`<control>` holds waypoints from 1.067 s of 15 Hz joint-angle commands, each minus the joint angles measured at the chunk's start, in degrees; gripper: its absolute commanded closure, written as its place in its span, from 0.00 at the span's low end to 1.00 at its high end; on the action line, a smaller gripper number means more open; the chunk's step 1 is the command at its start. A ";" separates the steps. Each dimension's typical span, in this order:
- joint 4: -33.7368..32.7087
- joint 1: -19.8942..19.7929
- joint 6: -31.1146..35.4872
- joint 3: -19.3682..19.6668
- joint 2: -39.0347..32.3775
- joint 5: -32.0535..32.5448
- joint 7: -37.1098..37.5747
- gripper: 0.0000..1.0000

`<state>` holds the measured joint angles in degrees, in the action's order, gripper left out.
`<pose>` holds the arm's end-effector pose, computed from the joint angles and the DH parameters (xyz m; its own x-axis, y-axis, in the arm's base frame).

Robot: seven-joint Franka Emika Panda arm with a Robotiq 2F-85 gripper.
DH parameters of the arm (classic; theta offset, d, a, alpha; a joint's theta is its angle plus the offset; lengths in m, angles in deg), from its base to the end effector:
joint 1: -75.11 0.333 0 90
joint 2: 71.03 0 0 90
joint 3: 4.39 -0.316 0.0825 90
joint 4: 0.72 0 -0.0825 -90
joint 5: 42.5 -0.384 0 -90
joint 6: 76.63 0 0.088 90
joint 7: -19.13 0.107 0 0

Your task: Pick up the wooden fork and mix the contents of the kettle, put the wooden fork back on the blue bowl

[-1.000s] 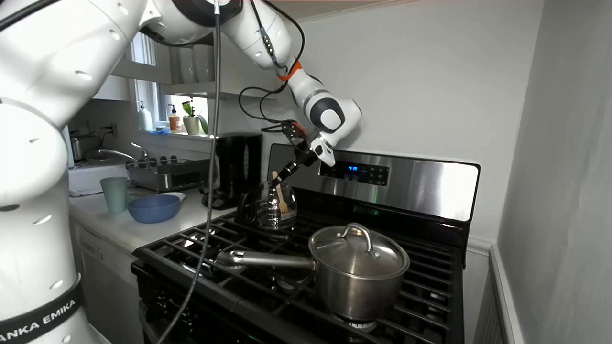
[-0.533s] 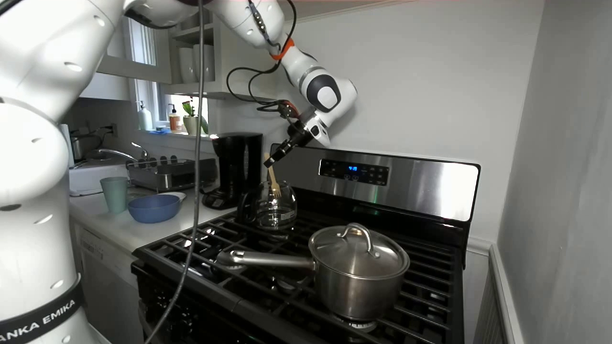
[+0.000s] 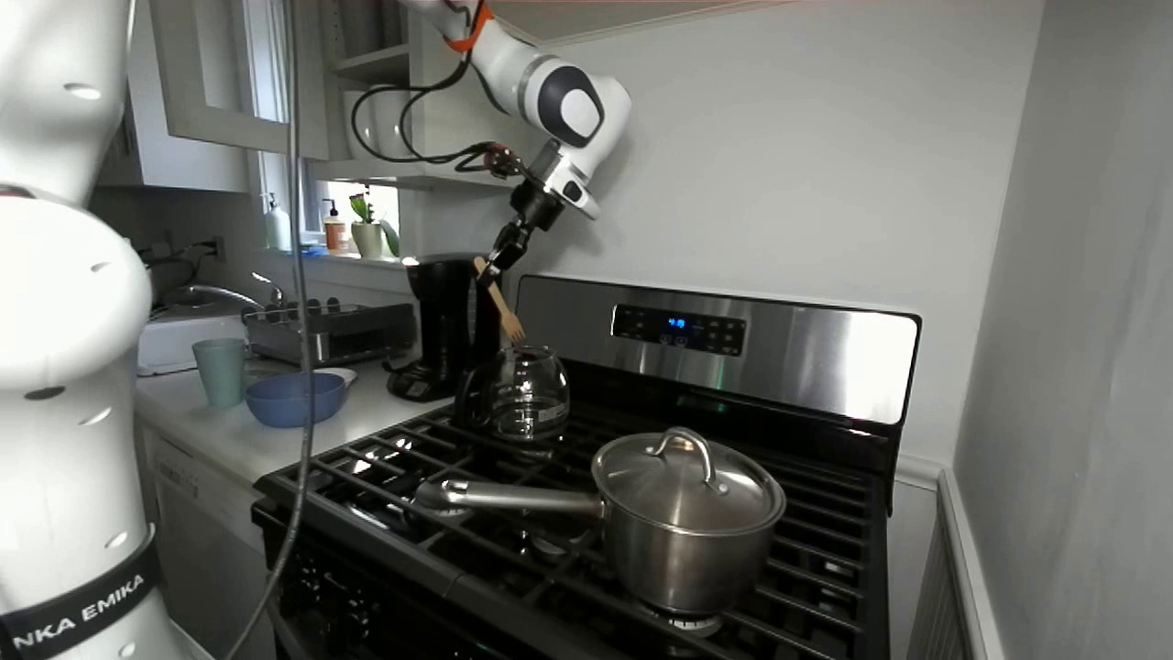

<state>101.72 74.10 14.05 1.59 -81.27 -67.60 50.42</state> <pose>0.5703 -0.0218 0.4341 0.6442 -0.5657 -0.5147 -0.7094 -0.6936 -0.1257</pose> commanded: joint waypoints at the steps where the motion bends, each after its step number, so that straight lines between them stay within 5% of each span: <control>1: 13.97 3.31 10.66 -3.05 11.77 6.86 -0.58 0.99; 11: 37.83 7.81 43.24 -16.30 28.22 15.21 0.26 0.99; 12: 32.60 6.90 37.34 -15.33 24.19 13.73 0.22 0.97; 16: 36.45 7.38 41.91 -16.88 26.76 13.96 0.10 0.97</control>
<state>138.25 81.90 56.10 -14.92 -54.53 -53.50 50.64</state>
